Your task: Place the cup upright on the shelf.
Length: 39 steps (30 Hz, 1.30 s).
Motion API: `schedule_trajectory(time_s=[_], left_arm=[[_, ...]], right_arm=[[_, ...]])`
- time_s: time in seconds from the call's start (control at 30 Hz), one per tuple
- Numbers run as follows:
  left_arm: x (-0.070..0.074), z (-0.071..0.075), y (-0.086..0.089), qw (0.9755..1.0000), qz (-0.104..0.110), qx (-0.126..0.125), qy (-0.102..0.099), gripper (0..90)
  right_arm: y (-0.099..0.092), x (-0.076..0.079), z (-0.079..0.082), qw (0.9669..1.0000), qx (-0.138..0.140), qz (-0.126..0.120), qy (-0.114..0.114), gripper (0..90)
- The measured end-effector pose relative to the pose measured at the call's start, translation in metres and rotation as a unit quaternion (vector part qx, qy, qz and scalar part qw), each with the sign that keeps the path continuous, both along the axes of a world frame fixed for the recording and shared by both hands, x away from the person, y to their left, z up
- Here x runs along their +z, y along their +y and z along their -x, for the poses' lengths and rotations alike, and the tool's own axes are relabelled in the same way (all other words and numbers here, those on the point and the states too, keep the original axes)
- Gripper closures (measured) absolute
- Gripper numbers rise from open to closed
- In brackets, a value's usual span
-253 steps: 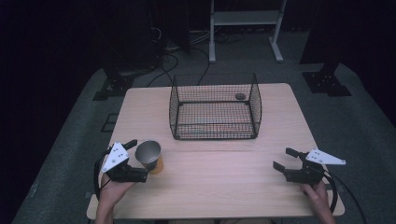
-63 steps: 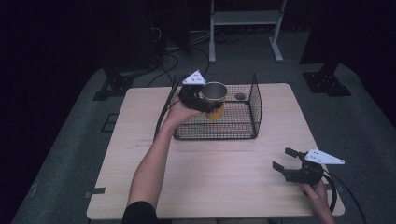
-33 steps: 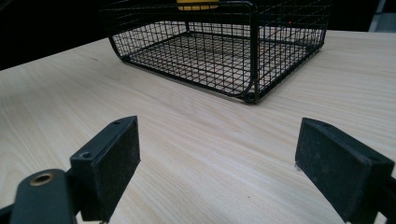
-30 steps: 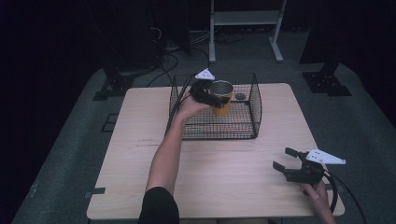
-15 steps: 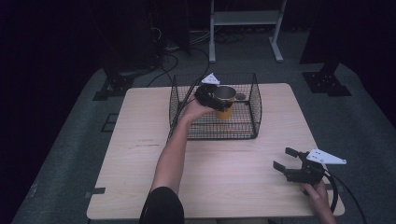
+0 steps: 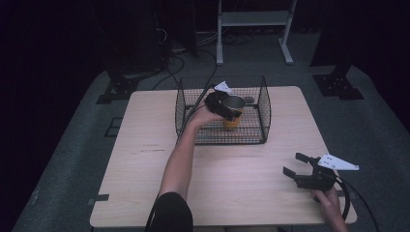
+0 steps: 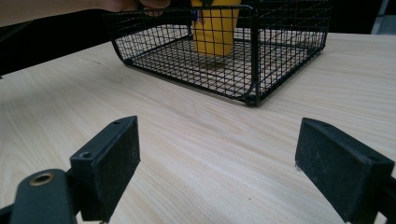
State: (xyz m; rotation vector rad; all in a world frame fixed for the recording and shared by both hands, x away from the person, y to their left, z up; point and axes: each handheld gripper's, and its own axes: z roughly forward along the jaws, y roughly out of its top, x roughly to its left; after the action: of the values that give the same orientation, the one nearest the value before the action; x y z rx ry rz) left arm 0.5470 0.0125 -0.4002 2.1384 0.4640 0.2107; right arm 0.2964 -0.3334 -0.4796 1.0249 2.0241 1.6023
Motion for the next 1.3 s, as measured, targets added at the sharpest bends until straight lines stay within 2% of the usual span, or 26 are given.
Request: schedule_trajectory(time_s=[0.1,0.13,0.33,0.43,0.53,0.63,0.77,1.0,1.1,1.17,1.3], left_arm=[[-0.002,0.0,0.001,0.9999,-0.008,-0.007,0.003,13.3],[-0.002,0.0,0.001,0.9998,-0.016,-0.008,-0.001,13.3],[-0.007,-0.002,0.001,0.9995,-0.027,-0.013,0.006,13.3],[-0.007,-0.002,0.001,0.9997,-0.025,0.0,0.008,13.1],[-0.006,-0.001,0.0,0.9995,-0.03,-0.002,0.004,13.1],[-0.007,-0.001,0.0,0.9995,-0.03,-0.002,0.008,12.9],[-0.009,-0.001,-0.002,0.999,-0.045,0.004,0.004,11.0],[-0.008,0.001,-0.003,0.9987,-0.05,0.004,-0.002,8.4],[-0.007,0.0,-0.001,0.9991,-0.042,0.006,0.001,5.3],[-0.005,-0.001,0.002,0.9997,-0.019,0.005,0.013,2.9],[0.004,0.002,0.006,0.9999,-0.013,0.003,-0.002,2.3]], right_arm=[[0.0,0.0,0.0,1.0,0.0,-0.001,0.001,12.9],[0.0,0.0,0.0,1.0,0.0,-0.001,0.0,12.9],[0.0,0.0,0.0,1.0,0.001,0.0,-0.001,13.0],[0.0,0.0,0.0,1.0,0.0,-0.001,-0.001,13.0],[0.0,0.0,0.0,1.0,0.0,-0.001,-0.001,13.0],[0.0,0.0,0.0,1.0,0.001,0.0,-0.002,13.0],[0.001,0.0,0.0,1.0,0.001,0.002,-0.003,12.9],[0.001,0.0,0.0,1.0,0.003,0.003,-0.003,13.0],[0.001,0.0,0.001,1.0,0.003,0.003,-0.003,12.9],[0.001,0.0,0.001,1.0,0.003,0.003,-0.003,13.0],[0.001,0.0,0.0,1.0,0.004,0.002,-0.003,13.0]])
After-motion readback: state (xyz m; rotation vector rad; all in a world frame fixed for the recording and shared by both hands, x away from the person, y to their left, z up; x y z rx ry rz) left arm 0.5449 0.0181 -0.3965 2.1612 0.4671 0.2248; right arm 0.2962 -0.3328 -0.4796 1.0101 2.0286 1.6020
